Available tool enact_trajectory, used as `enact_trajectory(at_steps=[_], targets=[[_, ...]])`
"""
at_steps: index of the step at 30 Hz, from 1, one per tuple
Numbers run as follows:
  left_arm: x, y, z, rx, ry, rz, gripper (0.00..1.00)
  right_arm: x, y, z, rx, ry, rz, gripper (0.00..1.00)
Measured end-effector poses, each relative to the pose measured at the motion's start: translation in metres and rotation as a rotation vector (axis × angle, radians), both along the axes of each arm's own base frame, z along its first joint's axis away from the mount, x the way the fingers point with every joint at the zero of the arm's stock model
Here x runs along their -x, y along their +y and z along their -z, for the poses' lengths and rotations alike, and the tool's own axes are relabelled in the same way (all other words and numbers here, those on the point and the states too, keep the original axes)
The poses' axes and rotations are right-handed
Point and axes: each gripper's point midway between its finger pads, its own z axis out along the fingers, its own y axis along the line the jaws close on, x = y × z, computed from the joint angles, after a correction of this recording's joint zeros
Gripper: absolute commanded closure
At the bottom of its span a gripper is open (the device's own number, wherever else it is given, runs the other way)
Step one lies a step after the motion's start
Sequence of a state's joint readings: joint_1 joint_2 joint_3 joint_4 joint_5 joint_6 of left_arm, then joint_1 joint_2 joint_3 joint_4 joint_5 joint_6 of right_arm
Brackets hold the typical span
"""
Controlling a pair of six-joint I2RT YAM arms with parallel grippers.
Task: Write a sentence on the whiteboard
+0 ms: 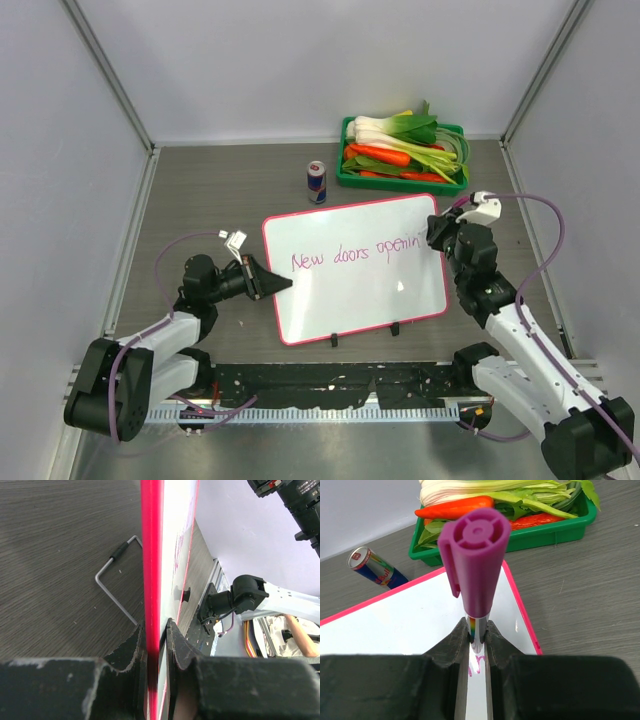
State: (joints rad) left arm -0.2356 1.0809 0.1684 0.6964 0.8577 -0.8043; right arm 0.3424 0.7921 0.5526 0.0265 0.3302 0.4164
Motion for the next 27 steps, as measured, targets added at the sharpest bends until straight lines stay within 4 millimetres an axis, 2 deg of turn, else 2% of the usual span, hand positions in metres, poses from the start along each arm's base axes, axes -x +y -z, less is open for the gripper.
enact_trajectory(at_steps=[8,19,27], targets=[[0.0,0.0,0.0,0.0,0.0,0.0,1.0,-0.006,-0.016,0.0,-0.095,0.009,0.002,0.99],[0.0,0.0,0.0,0.0,0.0,0.0,1.0,-0.005,-0.016,0.005,-0.107,0.02,0.001,0.99],[-0.001,0.0,0.001,0.0,0.005,0.003,1.0,0.0,-0.022,0.018,-0.102,0.037,0.027,0.99]])
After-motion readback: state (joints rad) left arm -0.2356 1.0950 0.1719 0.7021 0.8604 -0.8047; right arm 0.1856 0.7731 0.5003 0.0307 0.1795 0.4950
